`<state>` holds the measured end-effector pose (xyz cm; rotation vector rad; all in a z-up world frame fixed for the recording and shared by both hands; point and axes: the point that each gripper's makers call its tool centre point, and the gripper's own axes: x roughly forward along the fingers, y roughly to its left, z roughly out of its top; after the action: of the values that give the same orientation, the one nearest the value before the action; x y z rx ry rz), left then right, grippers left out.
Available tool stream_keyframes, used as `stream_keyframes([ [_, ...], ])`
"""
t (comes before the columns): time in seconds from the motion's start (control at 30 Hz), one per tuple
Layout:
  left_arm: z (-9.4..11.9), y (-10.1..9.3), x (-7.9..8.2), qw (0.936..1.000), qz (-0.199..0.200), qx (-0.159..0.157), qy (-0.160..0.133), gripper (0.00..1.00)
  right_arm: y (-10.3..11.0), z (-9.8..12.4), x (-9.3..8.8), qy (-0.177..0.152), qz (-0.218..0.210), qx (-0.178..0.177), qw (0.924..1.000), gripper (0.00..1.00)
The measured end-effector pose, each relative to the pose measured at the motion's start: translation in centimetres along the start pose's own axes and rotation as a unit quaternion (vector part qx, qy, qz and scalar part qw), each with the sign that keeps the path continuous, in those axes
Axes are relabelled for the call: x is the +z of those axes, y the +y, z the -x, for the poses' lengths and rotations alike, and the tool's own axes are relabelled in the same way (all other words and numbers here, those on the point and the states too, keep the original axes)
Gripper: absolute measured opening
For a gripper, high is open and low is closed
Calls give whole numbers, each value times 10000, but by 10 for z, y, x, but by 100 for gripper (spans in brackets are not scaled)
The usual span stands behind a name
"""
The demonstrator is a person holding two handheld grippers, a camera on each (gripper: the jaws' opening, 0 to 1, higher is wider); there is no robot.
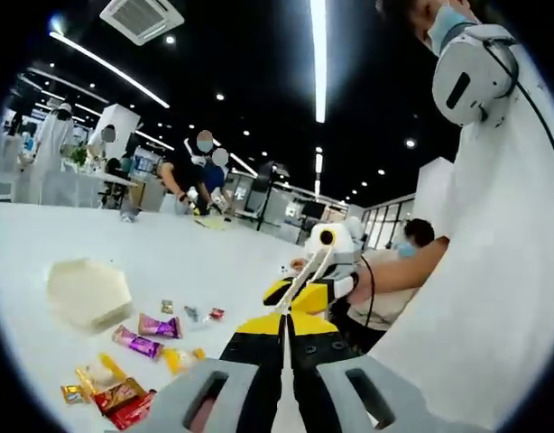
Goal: Place the target food into the container with the food tongs after gripping and lifting it, then release it inside without dropping or visibly crushing the food.
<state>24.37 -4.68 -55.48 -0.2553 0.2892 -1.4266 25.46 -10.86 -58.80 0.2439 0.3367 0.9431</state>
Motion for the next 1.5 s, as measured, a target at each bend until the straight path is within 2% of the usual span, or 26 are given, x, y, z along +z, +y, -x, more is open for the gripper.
stream_keyframes([
  [0.07, 0, 1, 0, 10000, 52, 41, -16, 0, 1, 0, -5, 150, -207, 61, 9997, 13],
  [0.1, 1, 1, 1, 10000, 49, 58, -28, 0, 0, 0, -3, 92, -151, 21, 9998, 13],
  [0.13, 1, 1, 2, 10000, 32, 65, -47, 0, 5, 1, -5, 121, -15, 141, 9998, 14],
  [0.2, 2, 2, 6, 9998, 14, 132, -121, 0, 0, 0, -6, 72, 586, 11, 9983, 22],
  [0.23, 3, 3, 9, 9997, -65, 200, -158, 0, 3, 0, -10, 153, 395, 73, 9991, 23],
  [0.27, 3, 6, 11, 9993, -123, 299, -200, 0, -5, 1, -11, 223, 383, -147, 9989, 23],
  [0.3, 3, 8, 13, 9988, -148, 414, -219, 0, -2, 2, -9, 132, 359, -28, 9993, 23],
  [0.37, 4, 12, 14, 9974, -277, 623, -213, 0, -6, 2, -5, 52, 320, -161, 9993, 24],
  [0.4, 4, 11, 15, 9971, -300, 667, -228, 0, -4, 2, -5, 56, 304, -86, 9995, 25],
  [0.5, 3, 6, 19, 9971, -65, 682, -322, 0, -8, 3, 0, 27, 277, -57, 9996, 26],
  [0.57, 2, 8, 16, 9951, 170, 946, -247, 0, -10, 5, 4, -38, 170, 12, 9998, 26],
  [0.63, -2, 2, 18, 9955, 32, 907, -276, 0, -12, 7, 4, -5, 221, 62, 9997, 26],
  [0.67, -3, 5, 24, 9910, -132, 1261, -438, 0, -11, 8, 5, -12, 216, 147, 9997, 26],
  [0.73, -4, 0, 17, 9909, 34, 1335, -134, 0, -12, 11, 6, -27, 219, 262, 9994, 26],
  [0.77, -5, -4, 10, 9913, 123, 1300, 178, 0, -12, 12, 6, -16, 216, 316, 9993, 26],
  [0.8, -5, -4, 9, 9902, 243, 1359, 197, 0, -13, 14, 6, -7, 225, 377, 9990, 26],
  [0.83, -9, -5, 11, 9879, 440, 1484, 83, 0, -13, 16, 7, -7, 225, 407, 9989, 26],
  [0.87, -11, -3, 13, 9857, 404, 1639, -19, 0, -13, 19, 8, 6, 207, 487, 9986, 26],
  [0.93, -15, -8, 10, 9854, 415, 1653, 39, 0, -12, 22, 9, -10, 208, 558, 9982, 26],
  [0.97, -16, -6, 13, 9823, 248, 1858, -54, 0, -14, 25, 9, -4, 235, 593, 9980, 26],
  [1.07, -14, -7, 30, 9728, -185, 2202, -688, 17, -15, 31, 6, 1, 283, 690, 9972, 26],
  [1.13, -12, -5, 31, 9680, -224, 2365, -813, 35, -17, 34, 5, -17, 265, 721, 9970, 27],
  [1.17, -9, -2, 29, 9624, -183, 2578, -832, 42, -18, 37, 4, -33, 244, 738, 9970, 27],
  [1.27, 0, 1, 17, 9545, 58, 2937, -510, 55, -21, 43, 4, -78, 225, 761, 9968, 27],
  [1.33, 6, 1, 12, 9459, 75, 3213, -452, 72, -24, 47, 3, -123, 238, 776, 9966, 27],
  [1.5, 11, -8, -1, 9390, 112, 3421, -332, 88, -28, 50, -2, -100, 286, 715, 9970, 27],
])
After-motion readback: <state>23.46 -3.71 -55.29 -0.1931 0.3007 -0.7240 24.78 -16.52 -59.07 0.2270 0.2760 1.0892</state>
